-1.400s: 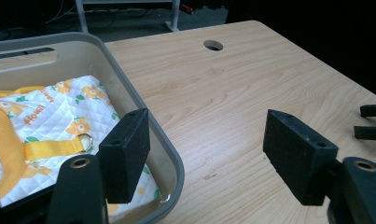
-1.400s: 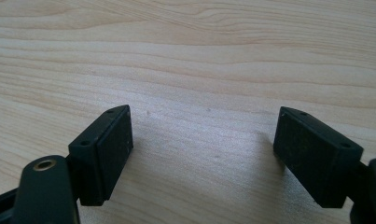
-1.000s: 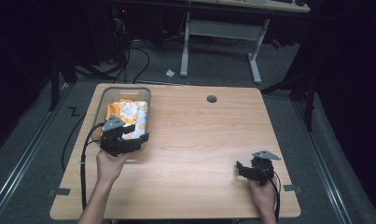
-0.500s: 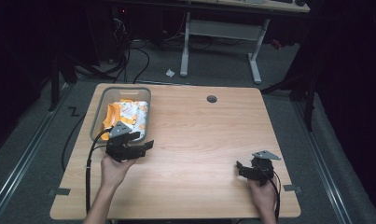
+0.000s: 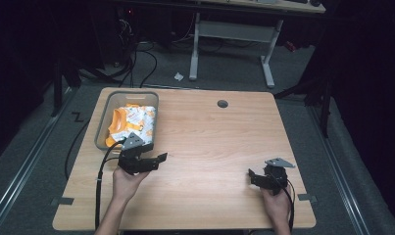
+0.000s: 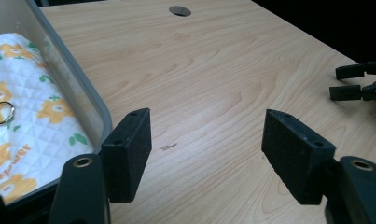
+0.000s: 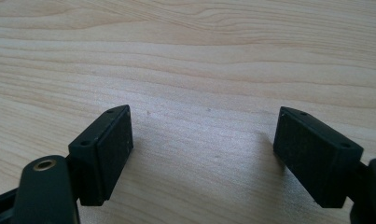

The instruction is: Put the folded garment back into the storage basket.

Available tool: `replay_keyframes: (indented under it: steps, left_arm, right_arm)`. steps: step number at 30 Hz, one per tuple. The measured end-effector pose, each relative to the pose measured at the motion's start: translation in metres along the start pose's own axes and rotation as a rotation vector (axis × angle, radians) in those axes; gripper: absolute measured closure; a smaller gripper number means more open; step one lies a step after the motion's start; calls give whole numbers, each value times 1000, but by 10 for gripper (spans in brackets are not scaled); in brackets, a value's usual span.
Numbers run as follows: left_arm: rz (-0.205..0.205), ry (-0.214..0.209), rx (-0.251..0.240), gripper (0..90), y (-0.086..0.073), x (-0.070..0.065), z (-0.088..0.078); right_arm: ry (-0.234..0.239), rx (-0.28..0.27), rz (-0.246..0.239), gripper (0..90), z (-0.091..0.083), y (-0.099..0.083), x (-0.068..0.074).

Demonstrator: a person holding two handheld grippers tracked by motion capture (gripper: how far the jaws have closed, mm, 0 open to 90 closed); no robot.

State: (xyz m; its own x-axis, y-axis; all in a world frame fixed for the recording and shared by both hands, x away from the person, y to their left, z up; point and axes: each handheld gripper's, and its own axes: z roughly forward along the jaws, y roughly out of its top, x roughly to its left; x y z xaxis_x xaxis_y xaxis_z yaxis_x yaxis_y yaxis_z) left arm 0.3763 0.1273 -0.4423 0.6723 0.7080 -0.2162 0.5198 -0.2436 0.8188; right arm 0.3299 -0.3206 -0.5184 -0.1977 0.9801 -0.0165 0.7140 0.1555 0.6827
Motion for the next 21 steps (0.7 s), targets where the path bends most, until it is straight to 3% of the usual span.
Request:
replay_keyframes:
  steps: [7, 14, 21]
  left_arm:
    - [22, -15, 21, 337, -5, -9, 10]
    - [27, -3, 47, 326, -14, -15, 20]
    - [41, -25, 75, 324, -24, -24, 30]
  right_arm:
    - [0, 0, 0, 200, 0, 0, 0]
    - [0, 0, 1, 200, 0, 0, 0]
    - [0, 0, 0, 200, 0, 0, 0]
